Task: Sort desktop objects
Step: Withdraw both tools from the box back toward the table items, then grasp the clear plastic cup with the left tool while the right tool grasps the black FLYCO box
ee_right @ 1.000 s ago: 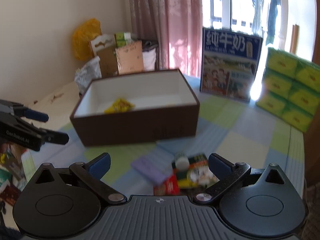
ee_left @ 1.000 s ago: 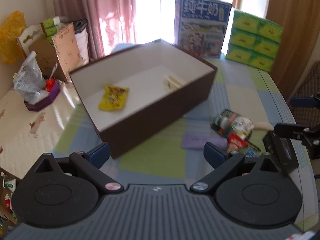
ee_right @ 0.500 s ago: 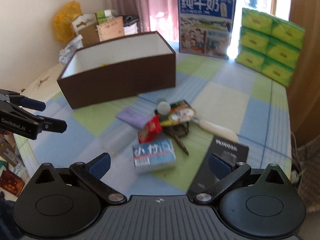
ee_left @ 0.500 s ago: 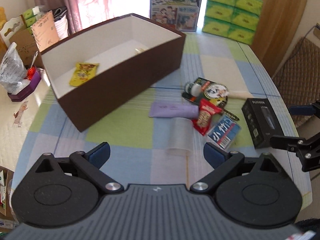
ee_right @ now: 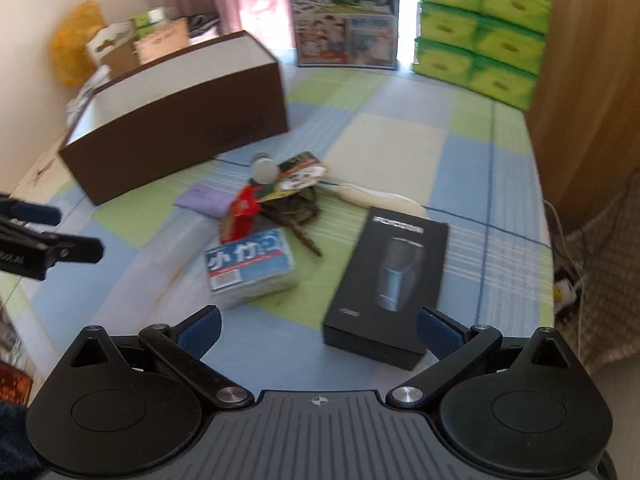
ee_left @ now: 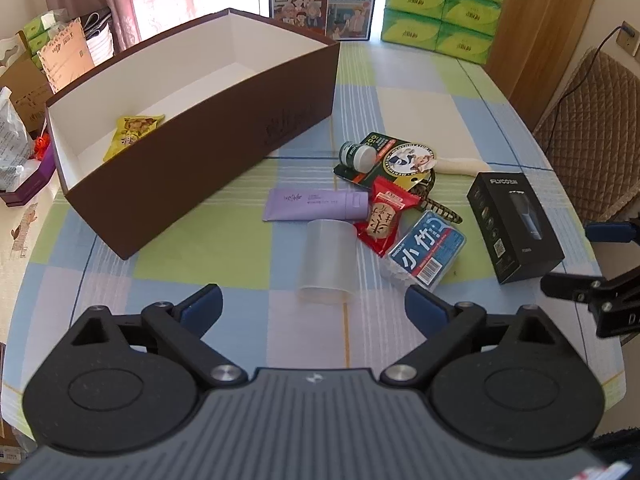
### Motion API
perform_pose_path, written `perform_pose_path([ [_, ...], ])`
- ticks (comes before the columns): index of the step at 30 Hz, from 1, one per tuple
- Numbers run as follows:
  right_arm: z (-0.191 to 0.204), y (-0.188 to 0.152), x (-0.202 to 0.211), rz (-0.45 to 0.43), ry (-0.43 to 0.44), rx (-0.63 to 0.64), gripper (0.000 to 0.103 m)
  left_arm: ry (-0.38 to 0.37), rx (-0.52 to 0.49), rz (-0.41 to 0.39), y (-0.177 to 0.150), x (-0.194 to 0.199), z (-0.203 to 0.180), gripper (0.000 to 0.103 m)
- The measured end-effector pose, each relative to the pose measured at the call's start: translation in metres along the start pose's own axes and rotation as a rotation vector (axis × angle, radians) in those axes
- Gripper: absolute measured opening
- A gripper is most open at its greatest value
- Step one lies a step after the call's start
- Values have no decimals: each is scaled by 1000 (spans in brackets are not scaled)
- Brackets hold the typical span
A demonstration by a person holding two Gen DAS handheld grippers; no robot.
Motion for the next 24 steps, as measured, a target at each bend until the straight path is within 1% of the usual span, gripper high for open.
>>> perform_pose_path([
  [5,-16,0,-9,18,-58,-48,101,2,1,9,3,-11,2,96],
  [13,-32,-2,-29,45,-91,-108,101,1,-24,39,6,-35,3,94],
  [15,-35,-3,-34,55,-99,-121,101,0,-39,47,8,-44,1,91],
  [17,-38,-3,-38,60,-105,-132,101,-6,-56,58,10,-53,-2,91],
  [19,-41,-3,-41,65,-114,-140,101,-11,-71,70,11,-62,-4,88],
  [21,-44,-3,-43,67,-120,-151,101,-21,-90,86,13,-72,-7,82],
  [24,-47,-5,-44,71,-128,-171,101,-16,-120,104,17,-88,-9,78],
])
Point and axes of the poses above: each gripper's, at about its wrist camera, not at the fingertips, and x roughly against the way its jaws point, z to its left, y to its top, the point moved 7 cm from there along -x, roughly the way its jaws point, and after that the axes turned 10 degrees about x, right-handed, at the moved point
